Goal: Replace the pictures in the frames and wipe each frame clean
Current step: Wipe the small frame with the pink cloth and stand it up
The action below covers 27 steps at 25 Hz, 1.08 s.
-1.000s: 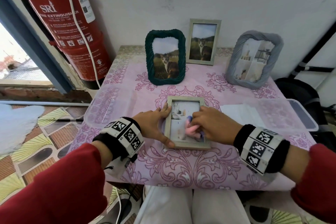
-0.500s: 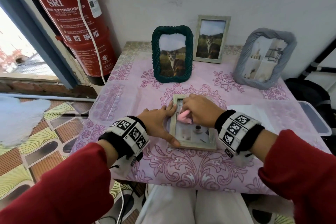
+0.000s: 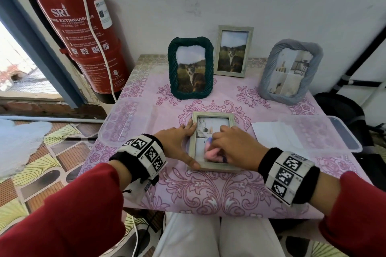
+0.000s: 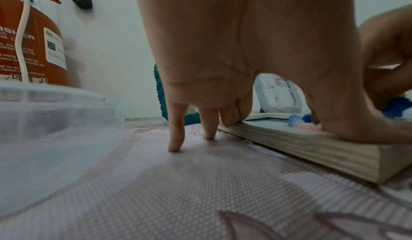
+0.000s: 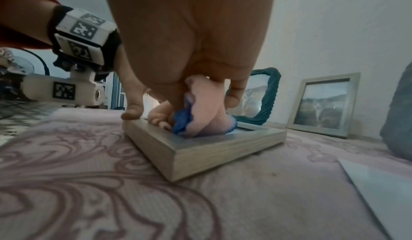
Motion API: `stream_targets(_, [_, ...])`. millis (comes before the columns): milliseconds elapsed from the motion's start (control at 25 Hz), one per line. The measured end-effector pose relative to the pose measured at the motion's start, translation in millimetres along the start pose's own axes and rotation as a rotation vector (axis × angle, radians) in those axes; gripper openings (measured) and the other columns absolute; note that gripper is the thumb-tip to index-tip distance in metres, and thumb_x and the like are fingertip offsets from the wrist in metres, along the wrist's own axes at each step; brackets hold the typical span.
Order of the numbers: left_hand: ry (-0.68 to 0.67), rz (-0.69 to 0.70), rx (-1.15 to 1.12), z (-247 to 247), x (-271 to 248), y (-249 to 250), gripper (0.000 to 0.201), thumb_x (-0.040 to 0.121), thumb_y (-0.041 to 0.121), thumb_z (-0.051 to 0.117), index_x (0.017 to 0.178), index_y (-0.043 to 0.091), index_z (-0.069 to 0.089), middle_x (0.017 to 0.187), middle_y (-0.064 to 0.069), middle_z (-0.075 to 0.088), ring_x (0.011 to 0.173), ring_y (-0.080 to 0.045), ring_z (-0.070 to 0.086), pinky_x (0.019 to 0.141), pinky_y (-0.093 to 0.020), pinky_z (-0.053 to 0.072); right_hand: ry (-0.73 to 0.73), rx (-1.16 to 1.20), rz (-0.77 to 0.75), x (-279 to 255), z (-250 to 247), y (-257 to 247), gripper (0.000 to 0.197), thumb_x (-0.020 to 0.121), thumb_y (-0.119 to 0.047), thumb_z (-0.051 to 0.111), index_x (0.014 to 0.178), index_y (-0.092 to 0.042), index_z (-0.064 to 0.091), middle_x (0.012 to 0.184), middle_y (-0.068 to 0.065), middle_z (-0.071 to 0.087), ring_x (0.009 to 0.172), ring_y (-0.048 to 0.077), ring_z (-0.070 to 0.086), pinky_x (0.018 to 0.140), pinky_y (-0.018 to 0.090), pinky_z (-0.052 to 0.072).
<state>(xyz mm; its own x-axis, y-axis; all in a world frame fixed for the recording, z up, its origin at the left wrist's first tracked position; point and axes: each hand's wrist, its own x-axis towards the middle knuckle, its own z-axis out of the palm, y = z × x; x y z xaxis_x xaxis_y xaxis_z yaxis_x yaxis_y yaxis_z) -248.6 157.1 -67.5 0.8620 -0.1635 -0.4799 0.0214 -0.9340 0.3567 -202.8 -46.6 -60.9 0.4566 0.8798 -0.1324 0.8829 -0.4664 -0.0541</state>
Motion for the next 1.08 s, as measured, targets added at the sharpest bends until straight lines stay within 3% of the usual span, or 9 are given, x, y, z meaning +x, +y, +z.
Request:
stream_targets(160, [-0.004, 0.009, 0.006, 1.8, 1.0, -3.0, 0.126, 0.062, 0.061, 0.075, 0.149, 0.027, -0.011, 0.158, 0.005, -0.009, 0.146, -0.013, 0.000, 0.120, -0.036, 0.012, 0.014, -0.093, 0.127, 13.1, -5.4, 27.9, 0.022, 0.076, -0.015, 0.045, 0.086, -0.022, 0.064, 0.097, -0.008, 0.060, 0.095, 0.018, 0.043, 0.073, 0.028, 0.025])
stream_targets(280, [-0.010, 0.007, 0.035, 1.7, 2.5, -3.2, 0.126, 0.062, 0.064, 0.073, 0.148, 0.029, -0.012, 0.158, 0.007, -0.010, 0.146, -0.013, 0.000, 0.120, -0.039, 0.014, 0.004, -0.081, 0.198, 36.0, -12.8, 38.8, 0.028, 0.072, -0.013, 0.043, 0.086, -0.014, 0.067, 0.094, -0.001, 0.063, 0.091, 0.022, 0.046, 0.073, 0.031, 0.033])
stream_targets(440, [-0.002, -0.003, 0.068, -0.1, 3.2, -1.6, 0.125, 0.061, 0.066, 0.072, 0.149, 0.029, -0.009, 0.158, 0.007, -0.007, 0.146, -0.014, 0.005, 0.119, -0.041, 0.015, -0.025, 0.062, 0.164, 57.4, -17.6, 22.8, 0.015, 0.071, -0.008, 0.047, 0.073, -0.009, 0.062, 0.087, 0.005, 0.061, 0.080, 0.021, 0.042, 0.076, 0.038, 0.043])
stream_targets(520, [0.006, -0.003, 0.077, -0.9, 2.5, -0.9, 0.125, 0.061, 0.066, 0.072, 0.149, 0.029, -0.007, 0.159, 0.007, -0.004, 0.146, -0.015, 0.011, 0.118, -0.042, 0.018, -0.012, 0.039, 0.111, 57.0, -10.7, 5.8, 0.011, 0.072, -0.012, 0.046, 0.065, -0.014, 0.054, 0.082, 0.000, 0.055, 0.078, 0.019, 0.038, 0.071, 0.035, 0.038])
stream_targets(600, [0.006, -0.005, 0.064, -0.7, 1.8, -1.5, 0.125, 0.061, 0.066, 0.073, 0.149, 0.028, -0.007, 0.159, 0.007, -0.003, 0.146, -0.015, 0.011, 0.118, -0.042, 0.019, 0.010, -0.014, 0.089, 49.2, -4.1, -3.2, 0.012, 0.075, -0.017, 0.047, 0.068, -0.015, 0.055, 0.086, -0.003, 0.053, 0.085, 0.019, 0.041, 0.069, 0.031, 0.030])
stream_targets(840, [-0.008, 0.007, 0.043, 0.8, 0.8, -3.1, 0.125, 0.063, 0.064, 0.072, 0.149, 0.027, -0.010, 0.158, 0.007, -0.008, 0.147, -0.014, 0.001, 0.120, -0.040, 0.014, 0.002, -0.109, 0.126, 13.3, -5.6, -9.9, 0.019, 0.076, -0.019, 0.042, 0.077, -0.018, 0.061, 0.093, -0.006, 0.055, 0.091, 0.018, 0.045, 0.073, 0.029, 0.027])
stream_targets(1080, [-0.004, 0.010, 0.025, 1.5, 1.1, -4.2, 0.125, 0.062, 0.063, 0.073, 0.149, 0.028, -0.010, 0.158, 0.008, -0.009, 0.146, -0.012, 0.000, 0.120, -0.040, 0.012, -0.055, -0.241, 0.060, -8.3, -11.2, -1.2, 0.023, 0.070, -0.016, 0.028, 0.071, -0.022, 0.050, 0.090, -0.008, 0.054, 0.089, 0.018, 0.039, 0.070, 0.031, 0.021])
